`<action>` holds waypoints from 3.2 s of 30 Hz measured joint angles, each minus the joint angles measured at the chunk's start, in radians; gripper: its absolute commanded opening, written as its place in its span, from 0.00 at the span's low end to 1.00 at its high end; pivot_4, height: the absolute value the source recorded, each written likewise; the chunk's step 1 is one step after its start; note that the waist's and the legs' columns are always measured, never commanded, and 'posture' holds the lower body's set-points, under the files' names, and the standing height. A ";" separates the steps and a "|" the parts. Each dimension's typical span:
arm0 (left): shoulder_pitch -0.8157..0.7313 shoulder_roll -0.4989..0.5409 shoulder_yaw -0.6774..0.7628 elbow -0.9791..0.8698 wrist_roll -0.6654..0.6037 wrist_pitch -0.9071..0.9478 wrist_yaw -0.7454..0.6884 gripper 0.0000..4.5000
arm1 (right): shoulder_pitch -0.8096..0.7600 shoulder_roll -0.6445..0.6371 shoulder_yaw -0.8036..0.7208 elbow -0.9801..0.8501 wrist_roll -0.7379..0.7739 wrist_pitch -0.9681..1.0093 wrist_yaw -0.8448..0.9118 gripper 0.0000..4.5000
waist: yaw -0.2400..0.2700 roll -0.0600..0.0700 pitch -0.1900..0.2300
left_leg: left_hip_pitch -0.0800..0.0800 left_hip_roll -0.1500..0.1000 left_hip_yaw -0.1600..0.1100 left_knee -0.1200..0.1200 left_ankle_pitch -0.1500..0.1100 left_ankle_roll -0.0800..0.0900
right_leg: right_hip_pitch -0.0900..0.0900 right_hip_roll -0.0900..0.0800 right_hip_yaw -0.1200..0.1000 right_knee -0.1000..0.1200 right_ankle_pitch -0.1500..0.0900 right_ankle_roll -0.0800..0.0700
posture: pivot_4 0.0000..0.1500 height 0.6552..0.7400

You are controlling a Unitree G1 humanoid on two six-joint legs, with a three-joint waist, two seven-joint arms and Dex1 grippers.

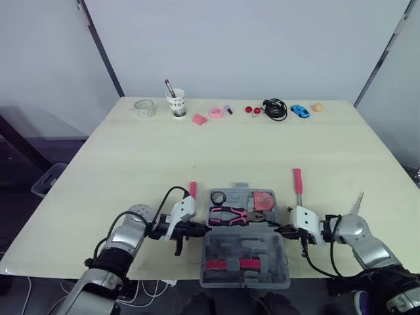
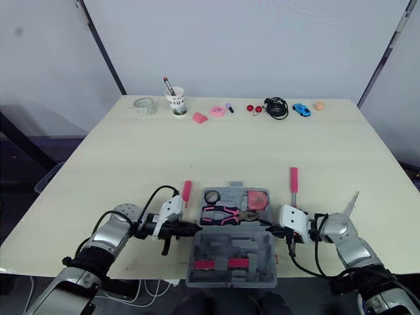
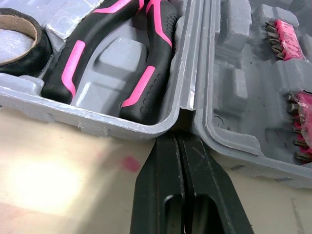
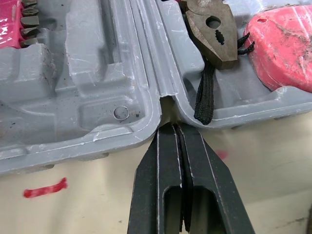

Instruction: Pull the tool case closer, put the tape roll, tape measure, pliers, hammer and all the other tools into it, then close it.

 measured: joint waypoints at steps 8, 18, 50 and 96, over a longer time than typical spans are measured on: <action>-0.041 -0.026 0.000 0.050 0.024 -0.020 0.002 0.01 | -0.013 0.001 -0.010 0.021 -0.009 -0.009 -0.018 0.00 | 0.003 0.000 0.000 | 0.000 0.000 0.000 0.000 0.000 0.000 | 0.000 0.000 0.000 0.000 0.000 0.000 | 1.00 1.00; -0.098 -0.084 -0.008 0.117 0.059 -0.044 0.002 0.01 | -0.015 -0.007 -0.044 0.053 -0.010 -0.020 -0.028 0.00 | 0.009 0.000 0.000 | 0.000 -0.001 0.000 0.000 0.000 0.000 | 0.001 0.000 0.000 -0.001 0.000 0.000 | 1.00 1.00; -0.170 -0.079 0.023 0.274 0.075 -0.138 -0.001 0.01 | -0.056 0.046 -0.054 0.085 -0.019 0.003 -0.058 0.00 | -0.001 0.000 0.000 | 0.000 -0.001 -0.001 0.000 0.000 0.000 | 0.000 0.001 0.000 0.000 0.000 0.000 | 1.00 1.00; -0.183 -0.070 0.026 0.306 0.084 -0.166 -0.001 0.01 | -0.093 0.084 -0.055 0.139 -0.054 -0.020 -0.096 0.00 | -0.004 0.000 0.000 | 0.000 0.000 -0.001 0.000 0.000 0.000 | 0.000 0.001 0.000 0.001 0.000 0.000 | 1.00 1.00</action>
